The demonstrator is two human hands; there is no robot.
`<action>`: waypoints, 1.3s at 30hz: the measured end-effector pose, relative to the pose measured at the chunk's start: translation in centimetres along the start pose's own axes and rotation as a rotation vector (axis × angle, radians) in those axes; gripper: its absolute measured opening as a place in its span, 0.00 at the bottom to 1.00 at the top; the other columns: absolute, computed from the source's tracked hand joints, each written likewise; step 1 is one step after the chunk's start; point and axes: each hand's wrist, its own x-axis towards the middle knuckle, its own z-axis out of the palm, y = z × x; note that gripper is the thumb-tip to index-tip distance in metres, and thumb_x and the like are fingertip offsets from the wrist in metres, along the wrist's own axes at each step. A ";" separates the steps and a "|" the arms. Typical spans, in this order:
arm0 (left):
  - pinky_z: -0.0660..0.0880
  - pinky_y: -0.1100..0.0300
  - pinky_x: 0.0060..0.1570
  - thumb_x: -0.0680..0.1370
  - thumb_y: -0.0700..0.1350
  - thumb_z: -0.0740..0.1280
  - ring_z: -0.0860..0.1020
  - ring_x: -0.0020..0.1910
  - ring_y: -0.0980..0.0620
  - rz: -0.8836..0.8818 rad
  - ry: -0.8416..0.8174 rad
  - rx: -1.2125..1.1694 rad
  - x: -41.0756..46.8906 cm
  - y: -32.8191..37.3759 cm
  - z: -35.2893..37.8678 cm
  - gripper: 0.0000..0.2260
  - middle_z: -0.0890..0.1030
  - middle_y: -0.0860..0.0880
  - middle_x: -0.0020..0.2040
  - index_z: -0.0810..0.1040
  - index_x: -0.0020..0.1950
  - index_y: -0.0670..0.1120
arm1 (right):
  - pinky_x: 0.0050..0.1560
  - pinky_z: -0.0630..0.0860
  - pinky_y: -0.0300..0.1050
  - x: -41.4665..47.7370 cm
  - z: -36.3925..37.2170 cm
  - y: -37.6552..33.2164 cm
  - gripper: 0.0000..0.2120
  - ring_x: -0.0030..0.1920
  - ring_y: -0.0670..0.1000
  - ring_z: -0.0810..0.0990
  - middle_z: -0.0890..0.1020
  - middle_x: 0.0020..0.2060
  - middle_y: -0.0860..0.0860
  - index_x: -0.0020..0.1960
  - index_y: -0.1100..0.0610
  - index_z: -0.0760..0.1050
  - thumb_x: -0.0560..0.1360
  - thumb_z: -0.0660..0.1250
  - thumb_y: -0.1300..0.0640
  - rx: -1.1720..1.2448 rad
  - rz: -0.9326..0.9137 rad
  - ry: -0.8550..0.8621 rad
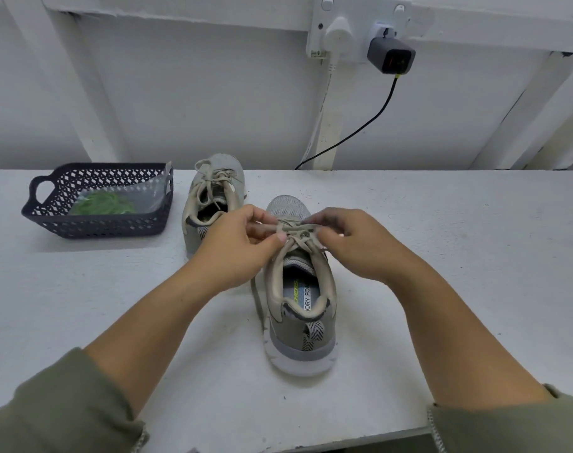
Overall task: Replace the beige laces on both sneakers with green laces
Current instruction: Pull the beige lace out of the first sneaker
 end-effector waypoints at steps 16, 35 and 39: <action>0.65 0.62 0.54 0.79 0.44 0.63 0.70 0.55 0.56 0.284 0.126 0.453 -1.2 0.3 -0.1 0.11 0.70 0.54 0.56 0.76 0.60 0.54 | 0.47 0.67 0.38 -0.7 -0.1 -1.2 0.11 0.51 0.48 0.76 0.77 0.50 0.48 0.58 0.49 0.80 0.79 0.62 0.56 -0.361 -0.071 0.112; 0.74 0.65 0.39 0.77 0.46 0.65 0.77 0.38 0.61 0.335 -0.109 0.416 1.1 -0.8 -0.8 0.05 0.80 0.57 0.38 0.76 0.42 0.53 | 0.45 0.80 0.40 0.8 0.3 1.4 0.06 0.39 0.45 0.82 0.82 0.44 0.43 0.52 0.47 0.79 0.77 0.67 0.55 -0.002 -0.091 0.055; 0.77 0.60 0.41 0.78 0.47 0.65 0.78 0.38 0.61 0.319 -0.136 0.383 1.1 -1.0 -0.9 0.04 0.80 0.57 0.38 0.77 0.43 0.53 | 0.44 0.74 0.42 1.1 1.0 1.5 0.06 0.42 0.47 0.80 0.80 0.41 0.45 0.48 0.54 0.79 0.77 0.63 0.59 -0.209 -0.125 0.155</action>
